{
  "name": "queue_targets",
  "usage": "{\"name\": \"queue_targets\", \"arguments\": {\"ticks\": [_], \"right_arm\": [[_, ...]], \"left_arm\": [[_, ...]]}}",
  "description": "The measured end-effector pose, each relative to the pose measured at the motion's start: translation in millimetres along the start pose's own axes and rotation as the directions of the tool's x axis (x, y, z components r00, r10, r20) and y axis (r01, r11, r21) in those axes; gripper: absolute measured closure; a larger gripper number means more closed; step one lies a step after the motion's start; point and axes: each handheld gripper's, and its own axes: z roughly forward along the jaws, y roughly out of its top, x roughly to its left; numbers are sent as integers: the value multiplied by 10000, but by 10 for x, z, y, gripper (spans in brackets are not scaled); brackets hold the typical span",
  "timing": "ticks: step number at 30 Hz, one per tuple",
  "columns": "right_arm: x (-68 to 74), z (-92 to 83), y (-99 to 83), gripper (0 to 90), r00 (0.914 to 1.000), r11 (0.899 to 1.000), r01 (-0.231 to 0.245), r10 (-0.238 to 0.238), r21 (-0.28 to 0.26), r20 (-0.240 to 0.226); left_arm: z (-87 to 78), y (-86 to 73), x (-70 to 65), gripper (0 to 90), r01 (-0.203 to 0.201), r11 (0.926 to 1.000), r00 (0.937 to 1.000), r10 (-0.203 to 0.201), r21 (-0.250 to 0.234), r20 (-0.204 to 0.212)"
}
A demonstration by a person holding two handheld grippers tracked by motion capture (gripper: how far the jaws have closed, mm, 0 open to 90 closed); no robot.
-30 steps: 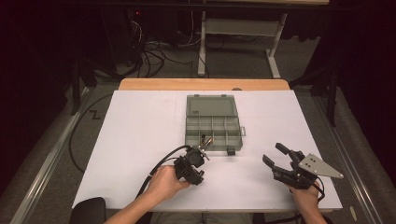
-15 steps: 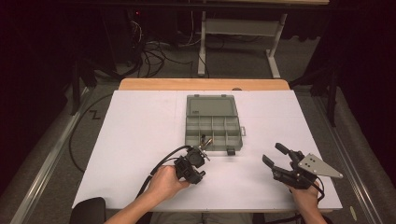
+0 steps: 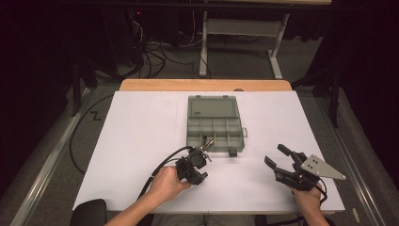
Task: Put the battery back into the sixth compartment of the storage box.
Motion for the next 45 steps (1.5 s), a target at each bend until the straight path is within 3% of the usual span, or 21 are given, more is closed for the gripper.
{"name": "queue_targets", "arguments": {"ticks": [12,22,30,45], "right_arm": [[3,-2,1,348,10000,10000,-2,2,-15,-5],[-1,-10,4,347,10000,10000,-6,6,-69,-17],[2,-7,4,347,10000,10000,-13,13,-59,-11],[-3,-11,5,346,10000,9999,-4,4,-115,-29]], "left_arm": [[-5,24,4,760,47,10000,10000,-47,-37,64],[-90,79,-5,759,7,9993,10000,-5,-364,52],[-179,126,63,759,168,9973,9998,-162,-721,98],[-323,392,122,759,13,9958,10000,-18,-919,-51]]}}
